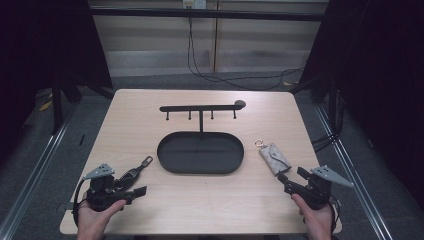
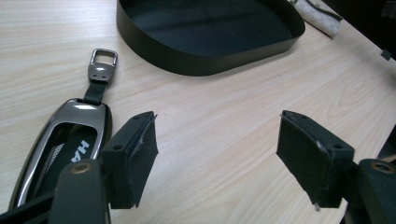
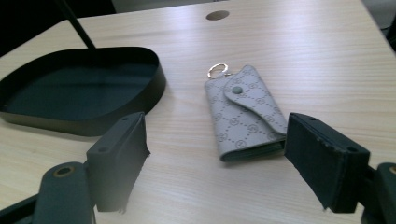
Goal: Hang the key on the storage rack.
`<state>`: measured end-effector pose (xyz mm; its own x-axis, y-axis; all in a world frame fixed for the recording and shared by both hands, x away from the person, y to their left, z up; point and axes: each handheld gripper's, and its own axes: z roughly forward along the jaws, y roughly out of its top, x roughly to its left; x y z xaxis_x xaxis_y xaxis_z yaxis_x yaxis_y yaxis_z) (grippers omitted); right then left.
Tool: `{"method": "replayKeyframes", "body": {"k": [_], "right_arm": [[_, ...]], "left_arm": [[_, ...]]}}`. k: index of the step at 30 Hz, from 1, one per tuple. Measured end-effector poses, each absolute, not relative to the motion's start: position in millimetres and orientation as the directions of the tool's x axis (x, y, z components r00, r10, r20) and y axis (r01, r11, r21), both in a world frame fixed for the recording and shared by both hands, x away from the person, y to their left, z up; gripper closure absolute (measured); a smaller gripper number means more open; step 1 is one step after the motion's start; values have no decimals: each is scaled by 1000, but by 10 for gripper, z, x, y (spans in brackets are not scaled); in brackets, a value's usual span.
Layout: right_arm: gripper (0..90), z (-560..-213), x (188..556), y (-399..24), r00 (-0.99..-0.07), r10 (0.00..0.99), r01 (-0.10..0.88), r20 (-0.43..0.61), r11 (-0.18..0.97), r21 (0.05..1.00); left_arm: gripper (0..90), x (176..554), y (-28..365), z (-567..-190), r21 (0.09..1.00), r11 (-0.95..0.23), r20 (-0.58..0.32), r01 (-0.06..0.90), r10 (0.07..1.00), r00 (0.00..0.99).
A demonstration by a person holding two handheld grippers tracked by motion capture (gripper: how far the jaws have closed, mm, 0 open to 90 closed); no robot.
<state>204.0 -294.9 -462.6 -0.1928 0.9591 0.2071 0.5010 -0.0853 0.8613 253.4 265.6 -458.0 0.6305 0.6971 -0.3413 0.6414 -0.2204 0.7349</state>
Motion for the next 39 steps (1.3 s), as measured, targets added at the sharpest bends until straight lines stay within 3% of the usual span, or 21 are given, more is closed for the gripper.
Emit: {"method": "replayKeyframes", "body": {"k": [5,7,16,33,39], "right_arm": [[245,-4627,2039,-2945,-197,948,562,249,-99,821],[232,-4631,2038,-2959,-200,944,570,261,-104,815],[212,-4644,2023,-3009,-226,924,603,310,-117,789],[211,-4627,2012,-2913,-285,926,605,248,-26,796],[209,-4635,2025,-2906,-294,923,620,247,-12,785]], "left_arm": [[302,2541,2625,-4583,728,-235,-341,644,691,637],[356,2544,2624,-4569,734,-240,-325,635,697,639],[381,2563,2664,-4526,739,-226,-330,635,700,633],[342,2733,2554,-4383,676,-323,-289,663,711,641],[367,2831,2550,-4317,647,-351,-268,677,726,633]]}}
